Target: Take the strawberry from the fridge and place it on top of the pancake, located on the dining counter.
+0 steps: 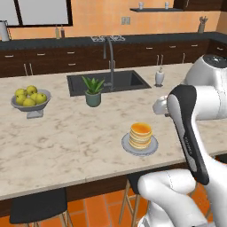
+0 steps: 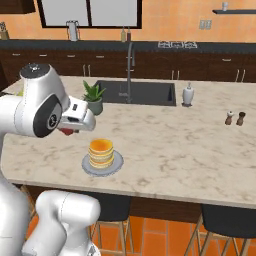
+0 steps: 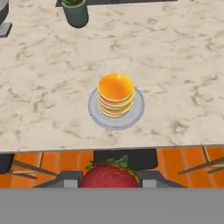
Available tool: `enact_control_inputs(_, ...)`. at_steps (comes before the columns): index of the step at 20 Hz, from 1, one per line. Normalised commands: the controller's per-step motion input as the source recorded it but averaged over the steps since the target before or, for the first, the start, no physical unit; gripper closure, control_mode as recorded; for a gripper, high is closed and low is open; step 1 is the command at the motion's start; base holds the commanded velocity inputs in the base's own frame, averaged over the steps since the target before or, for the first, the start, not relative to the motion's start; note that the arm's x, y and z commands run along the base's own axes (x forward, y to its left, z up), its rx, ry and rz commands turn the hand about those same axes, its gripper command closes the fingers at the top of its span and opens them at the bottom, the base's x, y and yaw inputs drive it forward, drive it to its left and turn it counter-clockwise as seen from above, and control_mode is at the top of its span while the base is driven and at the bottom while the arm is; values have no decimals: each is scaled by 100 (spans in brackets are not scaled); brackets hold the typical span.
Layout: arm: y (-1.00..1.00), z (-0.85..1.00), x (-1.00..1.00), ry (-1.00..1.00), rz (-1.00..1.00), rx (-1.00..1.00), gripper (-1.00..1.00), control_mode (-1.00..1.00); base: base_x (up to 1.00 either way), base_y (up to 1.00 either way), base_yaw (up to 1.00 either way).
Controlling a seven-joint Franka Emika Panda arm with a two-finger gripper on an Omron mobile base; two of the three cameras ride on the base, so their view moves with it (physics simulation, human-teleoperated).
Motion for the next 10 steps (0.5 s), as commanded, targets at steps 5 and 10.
enact_control_inputs(5, -1, -57, 99, 18, 3, 0, 100, -100, 0, 0, 0)
enact_control_inputs(10, 1, -65, 100, 6, 1, -1, 100, -100, 0, 0, 0)
